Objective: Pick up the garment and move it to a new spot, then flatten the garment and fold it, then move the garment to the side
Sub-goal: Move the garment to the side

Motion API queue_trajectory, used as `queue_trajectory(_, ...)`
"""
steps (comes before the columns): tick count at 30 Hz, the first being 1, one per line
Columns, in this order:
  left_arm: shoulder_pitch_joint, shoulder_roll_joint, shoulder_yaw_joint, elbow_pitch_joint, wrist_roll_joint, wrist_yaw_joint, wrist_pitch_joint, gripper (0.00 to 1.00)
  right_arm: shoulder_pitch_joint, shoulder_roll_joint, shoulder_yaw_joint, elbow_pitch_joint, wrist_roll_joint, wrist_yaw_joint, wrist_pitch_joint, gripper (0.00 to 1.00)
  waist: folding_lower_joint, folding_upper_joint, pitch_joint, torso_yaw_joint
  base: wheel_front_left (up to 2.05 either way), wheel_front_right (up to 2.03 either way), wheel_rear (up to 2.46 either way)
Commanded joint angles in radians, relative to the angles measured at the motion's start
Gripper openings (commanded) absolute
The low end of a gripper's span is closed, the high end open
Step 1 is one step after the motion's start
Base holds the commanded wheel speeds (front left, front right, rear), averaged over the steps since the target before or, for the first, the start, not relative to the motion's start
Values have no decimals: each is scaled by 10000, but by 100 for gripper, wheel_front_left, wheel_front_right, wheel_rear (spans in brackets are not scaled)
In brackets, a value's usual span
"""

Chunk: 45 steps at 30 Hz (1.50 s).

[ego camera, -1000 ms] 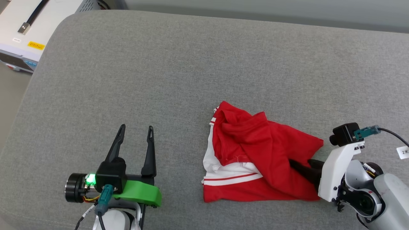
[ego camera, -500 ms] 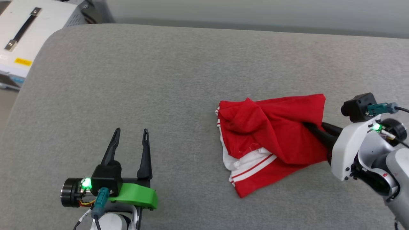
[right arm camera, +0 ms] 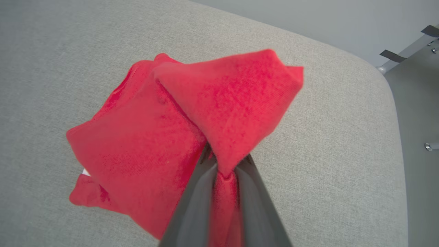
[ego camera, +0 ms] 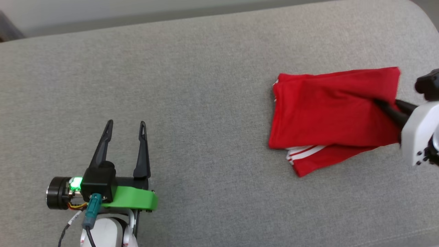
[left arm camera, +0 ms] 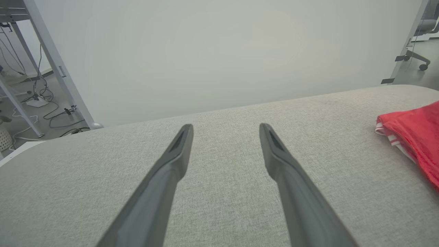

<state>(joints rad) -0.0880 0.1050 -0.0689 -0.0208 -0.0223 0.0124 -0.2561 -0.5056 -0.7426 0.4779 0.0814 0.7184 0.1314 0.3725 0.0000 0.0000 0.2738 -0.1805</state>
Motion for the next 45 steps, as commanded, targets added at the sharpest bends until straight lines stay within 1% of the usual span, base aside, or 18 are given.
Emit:
queue_trajectory(1, -239, 195, 43, -153, 135, -41, -57, 100, -434, -202, -242, 423, -120, -7, -149, 0, 0, 0, 1007, -573, 0, 0, 0)
queue_trajectory(5, -424, 377, 34, -391, 215, -74, -57, 100, -898, -659, -522, 1309, -383, -7, -331, 0, 0, 0, 1572, -519, 0, 0, 0)
queue_trajectory(7, -513, 469, 73, -508, 229, -68, -57, 100, -1222, -908, -556, 1773, -737, -7, -438, 0, 0, 0, 1852, -505, 0, 0, 0)
queue_trajectory(9, -596, 552, 105, -626, 232, -69, -57, 100, -1522, -1003, -652, 2309, -1004, -7, -531, 0, 0, 0, 2075, -483, 0, 0, 0)
queue_trajectory(15, -751, 773, 159, -928, 260, -66, -57, 100, -2409, -997, -1161, 4029, -1150, -7, -726, 0, 0, 0, 2596, -443, 0, 0, 0)
queue_trajectory(20, -820, 869, 143, -1110, 286, -33, -57, 100, -3071, -1053, -1613, 5429, -1667, -7, -1171, 0, 0, 0, 2837, -364, 0, 0, 0)
queue_trajectory(22, -820, 901, 152, -1167, 284, -7, -57, 100, -3269, -994, -1724, 5862, -1903, -7, -1406, 0, 0, 0, 2890, -355, 0, 0, 0)
queue_trajectory(26, -824, 954, 179, -1199, 252, 34, -57, 100, -3599, -660, -2061, 6607, -2188, -7, -1947, 0, 0, 0, 2934, -362, 0, 0, 0)
queue_trajectory(27, -824, 958, 178, -1188, 243, 48, -57, 100, -3681, -571, -2148, 6793, -2329, -7, -2141, 46, 0, 0, 2919, -364, 0, 0, 0)
queue_trajectory(28, -825, 957, 174, -1160, 233, 62, -57, 100, -3758, -473, -2249, 6990, -2464, -7, -2331, 100, 0, 0, 2874, -365, 0, 0, 0)
queue_trajectory(32, -805, 889, 119, -1019, 179, 120, -57, 100, -3885, -264, -2521, 7483, -2837, -7, -3011, 100, 0, 0, 2526, -316, 0, 0, 0)
queue_trajectory(36, -693, 765, 44, -844, 79, 162, -57, 100, -3869, -160, -2730, 7456, -3130, -7, -4091, 100, 0, 0, 2001, -190, 0, 0, 0)
queue_trajectory(41, -383, 591, 68, -587, -84, 263, -57, 100, -3705, 202, -3042, 6635, -3453, -7, -5767, 100, 0, 0, 1265, -23, 0, 0, 0)
queue_trajectory(45, -158, 439, 112, -455, -227, 312, -57, 100, -3314, 685, -3568, 5324, -3847, -7, -6275, 100, 0, 0, 757, 236, 0, 0, 0)
